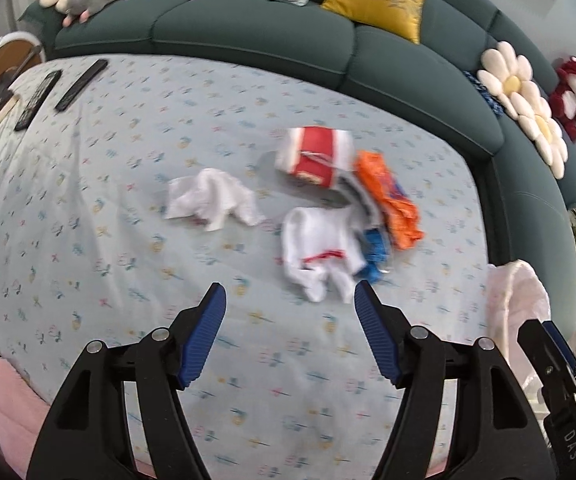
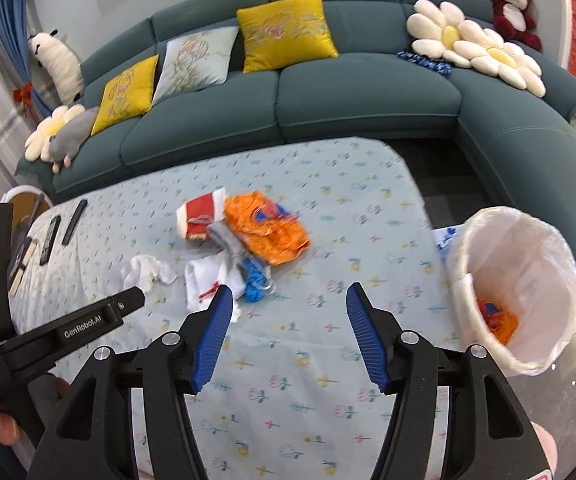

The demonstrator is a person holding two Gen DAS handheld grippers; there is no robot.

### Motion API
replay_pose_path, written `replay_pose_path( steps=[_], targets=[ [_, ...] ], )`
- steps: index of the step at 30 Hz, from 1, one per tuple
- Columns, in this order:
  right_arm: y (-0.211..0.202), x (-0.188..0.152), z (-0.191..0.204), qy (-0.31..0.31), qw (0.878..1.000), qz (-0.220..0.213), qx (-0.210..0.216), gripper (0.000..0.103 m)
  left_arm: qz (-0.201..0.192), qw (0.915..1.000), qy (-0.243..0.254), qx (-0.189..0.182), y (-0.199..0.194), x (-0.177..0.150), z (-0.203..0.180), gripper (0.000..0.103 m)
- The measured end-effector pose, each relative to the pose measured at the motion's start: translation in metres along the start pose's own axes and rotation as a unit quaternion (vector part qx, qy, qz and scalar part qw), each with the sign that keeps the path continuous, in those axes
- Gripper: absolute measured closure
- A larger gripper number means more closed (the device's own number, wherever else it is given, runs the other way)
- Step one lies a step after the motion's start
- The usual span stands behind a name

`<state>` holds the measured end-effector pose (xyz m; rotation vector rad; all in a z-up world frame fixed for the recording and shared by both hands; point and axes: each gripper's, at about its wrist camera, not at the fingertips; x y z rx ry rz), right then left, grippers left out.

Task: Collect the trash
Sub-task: 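Grasp the white tissue with the left tool while the right tool grasps the white cloth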

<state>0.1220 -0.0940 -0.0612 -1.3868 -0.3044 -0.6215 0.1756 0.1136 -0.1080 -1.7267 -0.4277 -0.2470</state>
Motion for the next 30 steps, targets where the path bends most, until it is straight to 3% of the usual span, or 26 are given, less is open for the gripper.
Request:
replay_pose_path(
  steps=[16,30],
  targets=[
    [0.084,-0.01,0.061,-0.03,0.997,0.07,0.014,0.045,0.024,0.9991,-0.011,0.033,0.056,0.033,0.073,0.029],
    [0.182,0.01,0.093,-0.035,0.991,0.126,-0.004,0.045,0.064,0.9978,-0.015,0.005,0.122,0.075,0.082,0.029]
  ],
)
Point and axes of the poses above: each gripper's, at about its wrist camera, not at the fingertips, and y roughly the way its jaws point, z to its left, x to its top
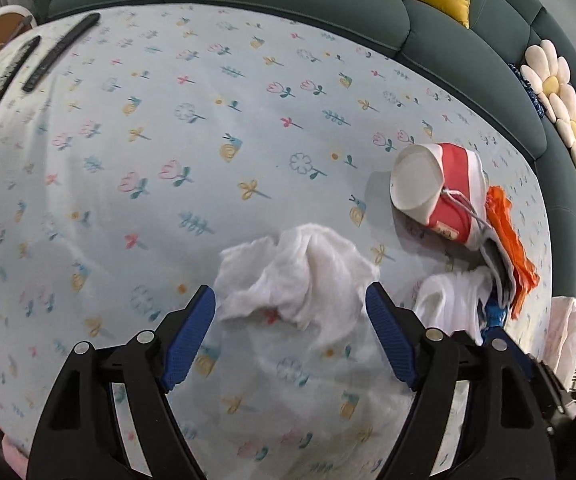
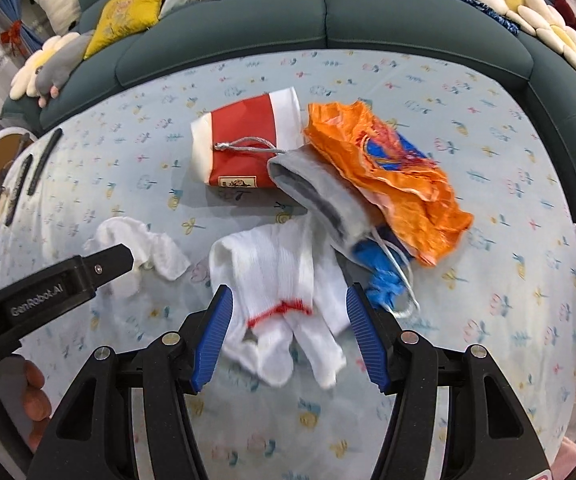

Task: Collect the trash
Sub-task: 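Grasp the white tissue with the left tool while the right tool grasps the white cloth, then carry tissue and white cloth over the white bin and open both tools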

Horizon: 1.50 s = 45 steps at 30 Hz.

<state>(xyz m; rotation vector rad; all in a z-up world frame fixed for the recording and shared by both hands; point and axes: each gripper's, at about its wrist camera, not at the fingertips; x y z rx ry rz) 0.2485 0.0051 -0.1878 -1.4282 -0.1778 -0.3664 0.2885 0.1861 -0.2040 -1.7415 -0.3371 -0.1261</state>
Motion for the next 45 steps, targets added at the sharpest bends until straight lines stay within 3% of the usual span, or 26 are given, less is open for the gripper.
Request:
replay_pose_path(
  steps=[3,6,7,8,10,11,18,29,45],
  targets=[
    [0.013,0.003,0.003,-0.005,1.0,0.011,-0.003,0.046,0.0,1.0,0.003,0.003,0.009,0.004,-0.001,0.04],
    [0.022,0.004,0.005,-0.009,1.0,0.021,0.0,0.055,-0.007,0.9998,0.009,0.016,0.012,0.002,-0.004,0.052],
    [0.023,0.003,0.006,-0.014,1.0,0.021,0.0,0.058,-0.011,0.9997,0.012,0.017,0.012,0.001,-0.005,0.061],
    [0.023,0.002,0.008,-0.02,1.0,0.019,0.002,0.062,-0.013,0.9997,0.015,0.013,0.012,0.0,-0.006,0.07],
    [0.024,0.001,0.01,-0.027,0.999,0.02,0.008,0.08,-0.01,0.9998,0.019,0.003,0.012,-0.002,-0.008,0.08],
    [0.023,0.0,0.01,-0.029,0.999,0.022,0.01,0.085,-0.01,0.9997,0.021,0.003,0.011,-0.004,-0.01,0.082],
    [0.006,-0.009,0.009,-0.03,0.999,0.021,0.035,0.092,-0.017,0.9995,0.027,0.005,-0.01,-0.015,-0.021,0.084],
    [-0.076,-0.014,-0.018,-0.002,0.997,-0.051,0.061,0.092,-0.052,0.997,0.056,-0.014,-0.075,-0.037,-0.071,0.084],
    [-0.201,-0.029,-0.128,0.067,0.984,-0.163,0.036,0.092,-0.11,0.9815,0.148,-0.051,-0.156,-0.085,-0.198,0.084]
  ],
)
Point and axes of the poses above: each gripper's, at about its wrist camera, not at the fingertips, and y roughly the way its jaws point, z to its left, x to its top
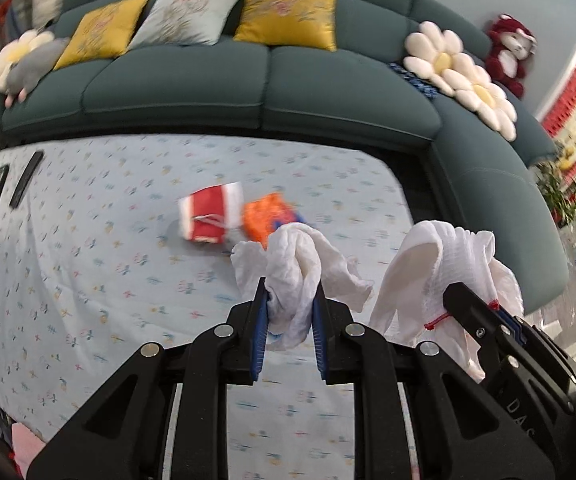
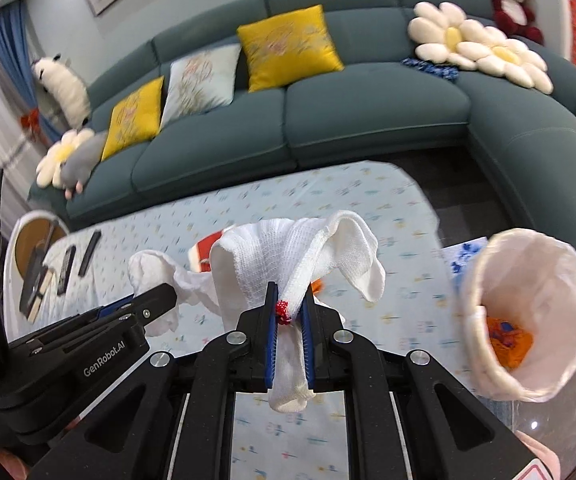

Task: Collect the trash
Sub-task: 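Carry tissue and white cloth over the white bin and open both tools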

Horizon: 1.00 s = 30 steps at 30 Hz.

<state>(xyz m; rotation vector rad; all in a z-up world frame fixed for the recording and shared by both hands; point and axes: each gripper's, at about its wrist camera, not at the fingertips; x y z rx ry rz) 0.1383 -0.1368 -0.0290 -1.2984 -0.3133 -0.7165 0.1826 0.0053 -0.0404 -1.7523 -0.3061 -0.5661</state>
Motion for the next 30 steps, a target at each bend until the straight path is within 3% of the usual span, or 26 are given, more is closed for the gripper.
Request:
replay_pose_path(
  steps=[17,30],
  targets=[
    [-0.082,-0.012,-0.139,0.086,0.993,-0.067,-0.051,0.092,-0.004,0.9927,0.114,-0.039,-0.011,-0.028,-0.154,0.084],
    [-0.093,-0.037,-0.235,0.15,0.982,-0.064,-0.093,0.092,0.026,0.9808,0.179,-0.074,0.02,-0.05,-0.24,0.083]
  ],
)
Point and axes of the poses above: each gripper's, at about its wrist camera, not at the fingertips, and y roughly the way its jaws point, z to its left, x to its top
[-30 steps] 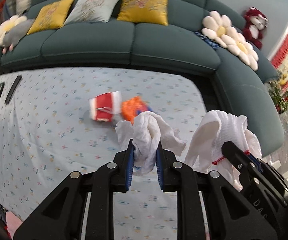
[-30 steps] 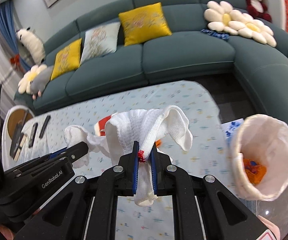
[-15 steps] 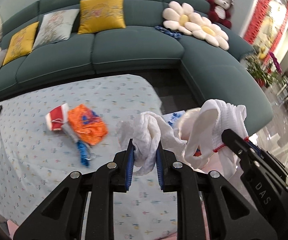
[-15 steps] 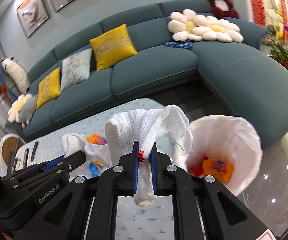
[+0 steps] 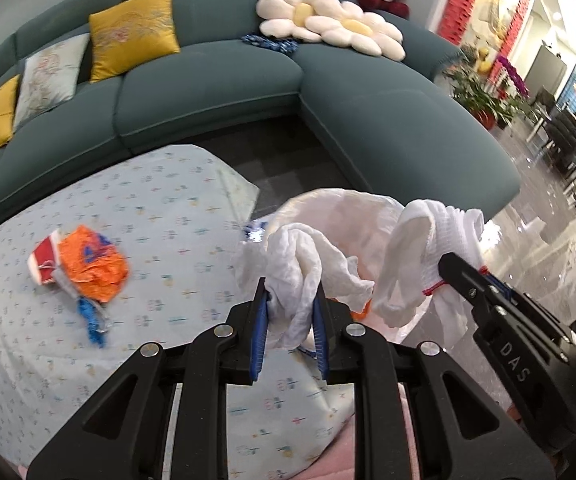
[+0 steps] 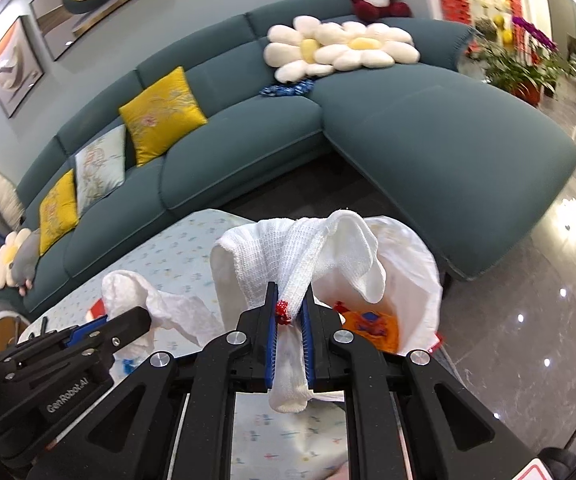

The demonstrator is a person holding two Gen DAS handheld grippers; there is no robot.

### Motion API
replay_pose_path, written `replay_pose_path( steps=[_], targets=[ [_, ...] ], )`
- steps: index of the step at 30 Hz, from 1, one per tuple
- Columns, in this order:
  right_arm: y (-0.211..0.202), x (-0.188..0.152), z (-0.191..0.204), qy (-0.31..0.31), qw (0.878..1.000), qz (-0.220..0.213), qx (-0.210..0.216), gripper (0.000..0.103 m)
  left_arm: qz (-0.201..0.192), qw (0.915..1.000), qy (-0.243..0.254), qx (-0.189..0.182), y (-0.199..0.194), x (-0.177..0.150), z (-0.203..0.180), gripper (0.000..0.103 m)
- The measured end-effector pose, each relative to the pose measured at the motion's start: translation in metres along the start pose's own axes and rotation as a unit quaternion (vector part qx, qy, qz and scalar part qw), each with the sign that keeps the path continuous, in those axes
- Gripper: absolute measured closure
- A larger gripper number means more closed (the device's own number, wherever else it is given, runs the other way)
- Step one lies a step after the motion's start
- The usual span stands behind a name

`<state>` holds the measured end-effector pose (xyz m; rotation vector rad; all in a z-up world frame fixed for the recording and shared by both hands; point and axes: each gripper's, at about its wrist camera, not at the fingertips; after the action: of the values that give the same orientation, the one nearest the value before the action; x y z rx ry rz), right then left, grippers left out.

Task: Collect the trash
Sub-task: 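Carry tissue and white cloth over the white bin and open both tools, then withdraw both open tools from the bin back over the table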

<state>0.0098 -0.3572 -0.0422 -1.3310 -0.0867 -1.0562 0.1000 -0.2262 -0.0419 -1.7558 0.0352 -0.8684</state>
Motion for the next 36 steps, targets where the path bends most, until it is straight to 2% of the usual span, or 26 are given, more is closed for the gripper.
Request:
replay_pose_path(
  steps=[13,15,17,20,23,33,36],
  targets=[
    [0.047,-0.001,-0.056,0.041,0.998,0.035,-0.024,0.092,0.065,0.9979,0.001,-0.005,0.074,0.009,-0.031,0.081],
    [0.056,-0.001,-0.061,0.048,0.998,0.043,-0.026,0.091,0.067,0.9977,0.002,-0.004,0.08,0.012,-0.033,0.075],
    [0.063,-0.001,-0.063,0.053,0.997,0.05,-0.023,0.088,0.064,0.9979,-0.003,0.004,0.082,0.014,-0.032,0.054],
    [0.071,0.0,-0.062,0.057,0.997,0.054,-0.024,0.087,0.058,0.9981,-0.021,0.011,0.083,0.016,-0.024,0.048],
    [0.075,0.001,-0.057,0.049,0.997,0.056,-0.027,0.079,0.065,0.9972,-0.035,0.018,0.085,0.015,-0.013,0.047],
    [0.069,-0.005,-0.028,0.03,0.998,0.053,-0.031,0.055,0.047,0.9964,-0.065,0.029,0.063,0.008,0.024,0.047],
    [0.065,-0.008,-0.01,0.008,0.998,0.051,-0.029,0.054,0.041,0.9954,-0.081,0.032,0.055,0.007,0.039,0.046]
  ],
)
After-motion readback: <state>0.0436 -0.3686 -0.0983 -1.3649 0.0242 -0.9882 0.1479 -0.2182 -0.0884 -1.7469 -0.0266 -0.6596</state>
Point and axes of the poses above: each gripper's, at about its wrist camera, not at the fingertips, and y roughly the way its jaws point, z to its left, x to its top
